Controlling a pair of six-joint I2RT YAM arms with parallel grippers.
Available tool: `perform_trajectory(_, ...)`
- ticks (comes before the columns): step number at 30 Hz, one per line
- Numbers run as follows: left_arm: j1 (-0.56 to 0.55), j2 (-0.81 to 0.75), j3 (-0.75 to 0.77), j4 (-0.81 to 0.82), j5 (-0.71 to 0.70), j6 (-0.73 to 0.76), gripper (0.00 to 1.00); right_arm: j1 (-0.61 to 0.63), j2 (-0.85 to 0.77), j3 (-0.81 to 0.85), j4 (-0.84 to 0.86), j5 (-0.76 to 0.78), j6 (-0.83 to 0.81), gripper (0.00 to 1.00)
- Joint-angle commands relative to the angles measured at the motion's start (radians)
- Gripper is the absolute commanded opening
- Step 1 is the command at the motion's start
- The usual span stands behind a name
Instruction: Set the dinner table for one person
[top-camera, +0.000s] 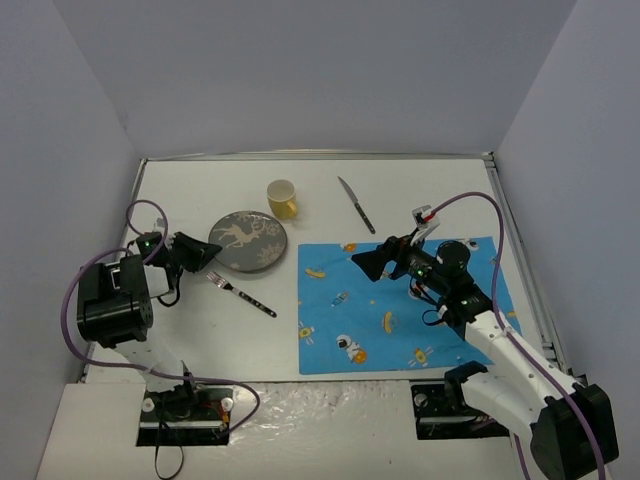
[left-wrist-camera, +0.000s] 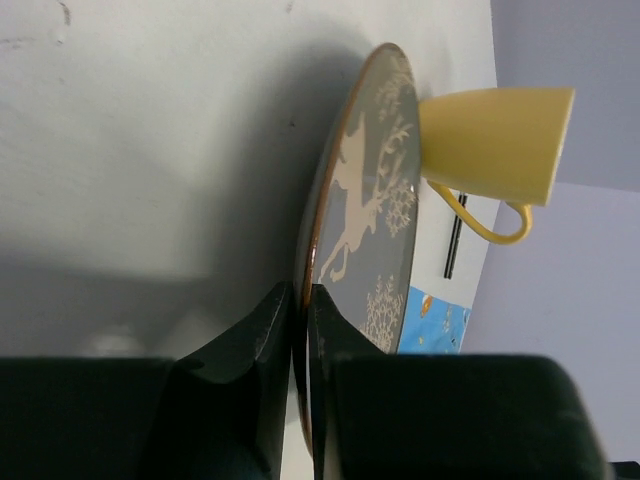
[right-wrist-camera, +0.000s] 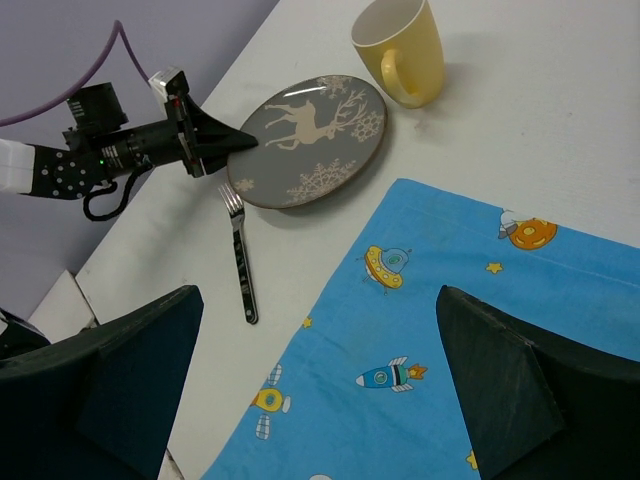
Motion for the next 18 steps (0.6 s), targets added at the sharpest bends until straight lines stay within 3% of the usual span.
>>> perform_trajectory(1,-0.008,-0.165,0.018,0.03,0.053,-0.06,0.0,0.006,-0.037,0.075,0.018,0.019,-0.029,1.0)
perform_trajectory(13,-0.011,-0.402,-0.008,-0.009,0.123,-0.111,0.0,0.007,-0.061,0.126,-0.038,0.028,-0.029,1.0)
perform_trajectory(18,-0.087,-0.545,0.029,-0.213,0.115,-0.03,0.0,0.006,-0.106,0.216,-0.18,0.07,-0.08,1.0)
